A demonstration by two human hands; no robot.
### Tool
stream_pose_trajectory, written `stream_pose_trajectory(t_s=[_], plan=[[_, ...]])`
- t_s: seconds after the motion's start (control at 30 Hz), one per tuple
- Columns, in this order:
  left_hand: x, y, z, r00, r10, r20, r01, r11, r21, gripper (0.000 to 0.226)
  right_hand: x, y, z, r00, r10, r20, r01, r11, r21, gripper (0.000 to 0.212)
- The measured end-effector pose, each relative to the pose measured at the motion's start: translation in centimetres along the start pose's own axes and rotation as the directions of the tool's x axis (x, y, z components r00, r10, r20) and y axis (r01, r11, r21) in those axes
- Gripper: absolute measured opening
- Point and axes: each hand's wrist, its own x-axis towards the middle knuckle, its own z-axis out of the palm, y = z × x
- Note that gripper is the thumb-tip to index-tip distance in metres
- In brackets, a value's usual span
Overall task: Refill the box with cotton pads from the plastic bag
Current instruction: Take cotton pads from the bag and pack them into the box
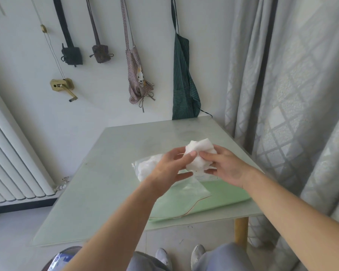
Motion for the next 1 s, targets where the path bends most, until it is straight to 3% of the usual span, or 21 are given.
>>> stream_pose_trajectory(t_s=[0.13, 0.27, 0.37, 0.63, 0.8, 1.0], plan=[[1.9, -0.9, 0.9, 0.998, 0.009, -0.061, -0.013, 0.998, -0.057, 0.050, 0.4, 0.2, -0.6, 0.988, -0.082, -0.129, 0.079, 0.996, -0.029, 0.033], [3.5, -1.5, 1.0, 0.995, -0.050, -0.086, 0.035, 0.985, -0.168, 0.036, 1.3, 0.3, -1.5, 0.935, -0.261, -0.242, 0.148, 0.903, -0.404, 0.015], [4.5, -1.6, 1.3, 0.993, -0.107, -0.057, 0.089, 0.962, -0.258, 0.034, 2.1, 0.4, -2.1, 0.897, -0.364, -0.249, 0.191, 0.830, -0.524, 0.012], [7.6, -2.6, 1.8, 0.990, -0.127, -0.057, 0.107, 0.958, -0.266, 0.033, 4.5, 0.8, -5.3, 0.929, -0.276, -0.248, 0.148, 0.888, -0.435, 0.009], [8.8, -2.8, 2.0, 0.988, -0.133, -0.076, 0.120, 0.980, -0.156, 0.032, 4.7, -0.2, -6.6, 0.973, -0.144, -0.178, 0.115, 0.980, -0.164, 0.020], [9.6, -2.7, 2.5, 0.997, -0.079, -0.023, 0.079, 0.997, -0.008, 0.028, 5.3, -0.3, -7.3, 0.984, -0.083, -0.158, 0.033, 0.955, -0.294, 0.028]])
